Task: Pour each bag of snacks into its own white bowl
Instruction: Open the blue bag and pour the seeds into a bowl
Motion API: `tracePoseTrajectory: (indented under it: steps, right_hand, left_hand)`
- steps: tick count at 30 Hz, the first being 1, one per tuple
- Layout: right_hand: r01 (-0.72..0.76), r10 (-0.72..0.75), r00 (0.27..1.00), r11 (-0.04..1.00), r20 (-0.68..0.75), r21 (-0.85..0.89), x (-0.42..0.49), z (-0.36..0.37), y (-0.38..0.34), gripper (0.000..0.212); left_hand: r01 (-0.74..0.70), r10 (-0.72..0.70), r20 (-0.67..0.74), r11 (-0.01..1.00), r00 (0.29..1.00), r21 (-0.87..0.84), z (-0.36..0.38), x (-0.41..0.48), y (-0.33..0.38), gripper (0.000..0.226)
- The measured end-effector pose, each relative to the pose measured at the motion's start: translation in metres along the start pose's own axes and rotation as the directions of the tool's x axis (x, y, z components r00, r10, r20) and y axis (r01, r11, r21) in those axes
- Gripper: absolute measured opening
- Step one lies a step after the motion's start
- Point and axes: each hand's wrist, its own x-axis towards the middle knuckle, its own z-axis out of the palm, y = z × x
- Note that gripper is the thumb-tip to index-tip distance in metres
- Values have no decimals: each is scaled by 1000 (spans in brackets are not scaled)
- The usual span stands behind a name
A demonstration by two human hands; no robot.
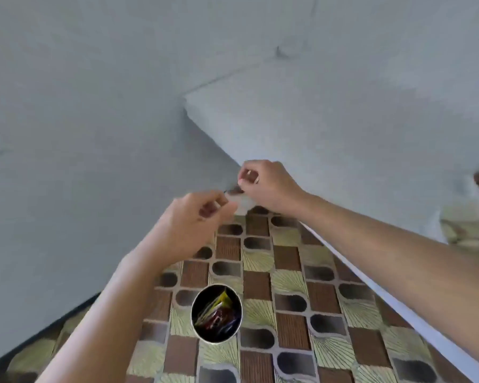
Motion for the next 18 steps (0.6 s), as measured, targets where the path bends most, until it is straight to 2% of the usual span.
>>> tracePoseTrajectory:
  steps: [3, 7, 12, 18]
  right_hand:
    - [-35, 37, 985, 999, -171, 16, -16, -95, -10, 13]
    - [-123, 113, 911, 992, -396, 0, -58, -204, 17, 12]
    - [-272, 210, 768, 962, -605, -11, -135, -313, 86, 14]
    - [-482, 311, 600, 876, -737, -23, -244, -405, 190, 14]
  left_hand:
    - [-140, 140, -1, 990, 990, 4, -17, 31, 75, 26]
    - [-322, 322, 56, 947, 945, 2, 8, 72, 168, 32]
    - [-482, 486, 148, 874, 861, -68, 92, 114, 279, 27]
    - [-577, 602, 305, 797, 738, -175, 229, 146, 409, 25]
